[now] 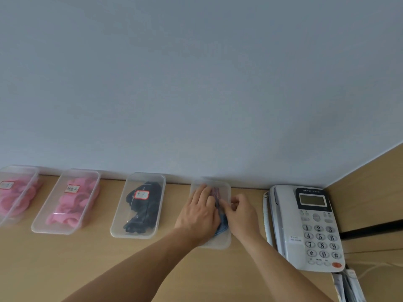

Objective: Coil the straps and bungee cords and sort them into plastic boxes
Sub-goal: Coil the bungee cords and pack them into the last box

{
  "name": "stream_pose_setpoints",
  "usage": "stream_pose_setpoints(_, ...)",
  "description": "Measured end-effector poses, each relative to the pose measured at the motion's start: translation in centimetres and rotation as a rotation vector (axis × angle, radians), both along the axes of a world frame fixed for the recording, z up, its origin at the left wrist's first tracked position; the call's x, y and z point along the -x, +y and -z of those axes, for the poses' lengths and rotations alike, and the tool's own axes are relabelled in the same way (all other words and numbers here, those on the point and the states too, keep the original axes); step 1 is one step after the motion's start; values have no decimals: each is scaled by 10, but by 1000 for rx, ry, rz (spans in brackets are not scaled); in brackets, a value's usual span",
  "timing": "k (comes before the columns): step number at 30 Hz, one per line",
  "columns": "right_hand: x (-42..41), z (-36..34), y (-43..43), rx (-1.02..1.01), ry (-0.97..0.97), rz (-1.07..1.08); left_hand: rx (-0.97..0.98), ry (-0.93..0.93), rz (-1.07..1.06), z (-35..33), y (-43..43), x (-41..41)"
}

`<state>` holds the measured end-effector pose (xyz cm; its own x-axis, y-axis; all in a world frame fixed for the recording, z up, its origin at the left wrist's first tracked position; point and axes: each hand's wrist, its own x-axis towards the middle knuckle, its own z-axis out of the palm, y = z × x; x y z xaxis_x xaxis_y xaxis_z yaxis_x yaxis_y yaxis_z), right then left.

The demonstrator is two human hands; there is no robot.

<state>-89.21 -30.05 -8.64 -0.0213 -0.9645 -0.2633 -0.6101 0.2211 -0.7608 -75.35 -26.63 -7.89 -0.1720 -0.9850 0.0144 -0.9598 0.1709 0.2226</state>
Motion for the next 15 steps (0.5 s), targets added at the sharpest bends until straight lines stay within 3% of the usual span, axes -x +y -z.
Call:
stream_pose_setpoints(7,13,5,-3,-12,-148,-36,-115,-102,45,14,-6,-4)
stream_pose_setpoints(15,9,10,0,6,-108,17,-104,-107,50,26,-7,-4)
